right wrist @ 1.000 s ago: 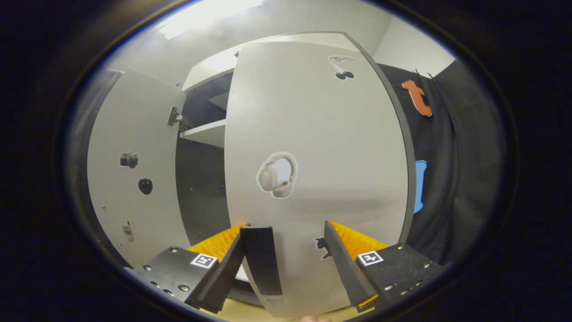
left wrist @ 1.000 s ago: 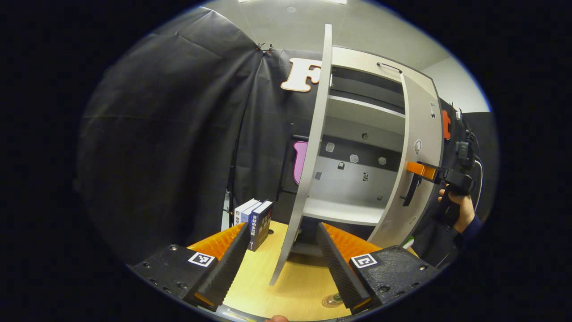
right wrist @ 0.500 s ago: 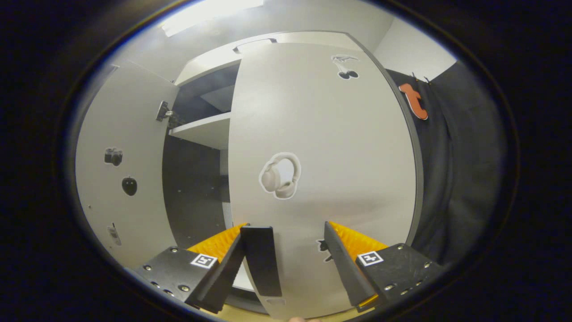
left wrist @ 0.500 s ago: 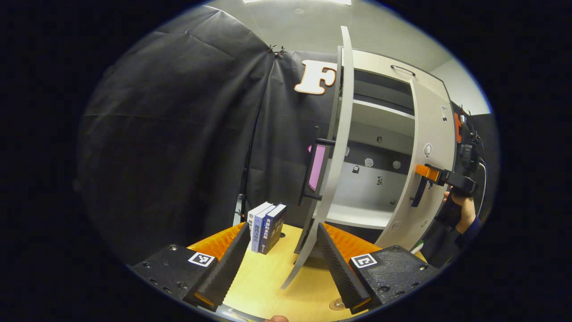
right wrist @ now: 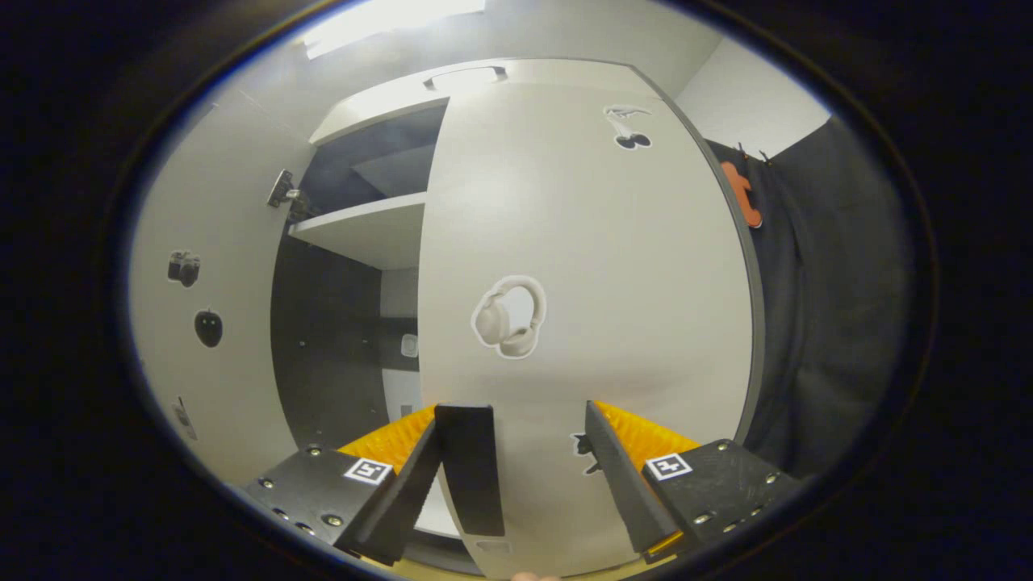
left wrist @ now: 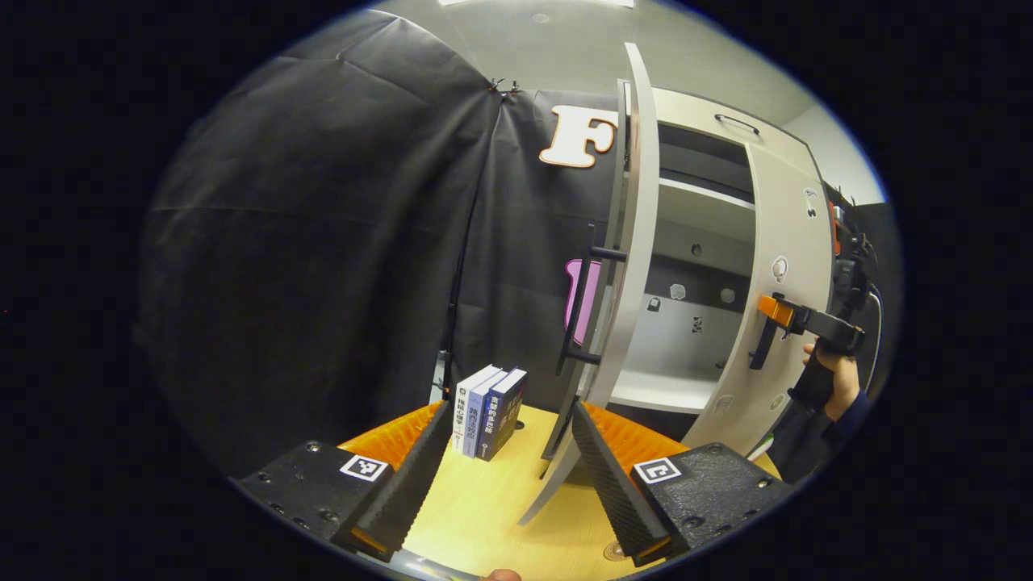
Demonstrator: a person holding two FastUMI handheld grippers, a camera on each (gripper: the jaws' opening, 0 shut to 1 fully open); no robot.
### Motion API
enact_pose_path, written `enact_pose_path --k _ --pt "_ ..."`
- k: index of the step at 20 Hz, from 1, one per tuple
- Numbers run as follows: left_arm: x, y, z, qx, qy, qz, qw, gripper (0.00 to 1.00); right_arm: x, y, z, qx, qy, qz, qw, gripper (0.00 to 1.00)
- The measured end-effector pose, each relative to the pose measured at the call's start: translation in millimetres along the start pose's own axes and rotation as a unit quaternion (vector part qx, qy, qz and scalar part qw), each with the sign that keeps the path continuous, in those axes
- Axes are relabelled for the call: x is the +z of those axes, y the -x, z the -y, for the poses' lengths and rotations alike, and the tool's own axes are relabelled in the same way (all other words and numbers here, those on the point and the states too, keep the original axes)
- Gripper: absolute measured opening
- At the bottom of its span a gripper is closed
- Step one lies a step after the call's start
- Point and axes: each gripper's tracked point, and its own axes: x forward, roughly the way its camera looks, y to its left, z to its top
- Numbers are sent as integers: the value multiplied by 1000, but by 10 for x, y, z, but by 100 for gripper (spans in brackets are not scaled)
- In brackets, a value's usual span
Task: Grasp the bottle in the cabinet with the left hand and place it on the coaster, then close the right door with the right hand and the left door with the left hand.
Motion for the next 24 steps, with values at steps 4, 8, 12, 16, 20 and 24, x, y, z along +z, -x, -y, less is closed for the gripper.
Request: enact_pose_path --k 4,8,12,16,20,24 --pt "67 -58 16 -4 -3 5 1000 95 -15 -13 -13 -6 5 2 1000 98" --pt "145 -102 21 -8 -7 13 1000 95 -31 -32 -13 -11 8 4 1000 98" --pt "310 -152 -37 -8 -10 29 1000 95 -44 -38 -17 -15 9 5 1000 98" --pt "590 -222 -99 -10 -5 56 998 90 -48 -52 -16 -19 10 8 1000 96" --pt "911 -324 38 -50 -13 84 995 95 -51 -45 -23 -19 10 16 1000 99" --pt "1211 -471 214 -97 -27 112 989 94 -45 81 -21 -8 2 7 1000 99"
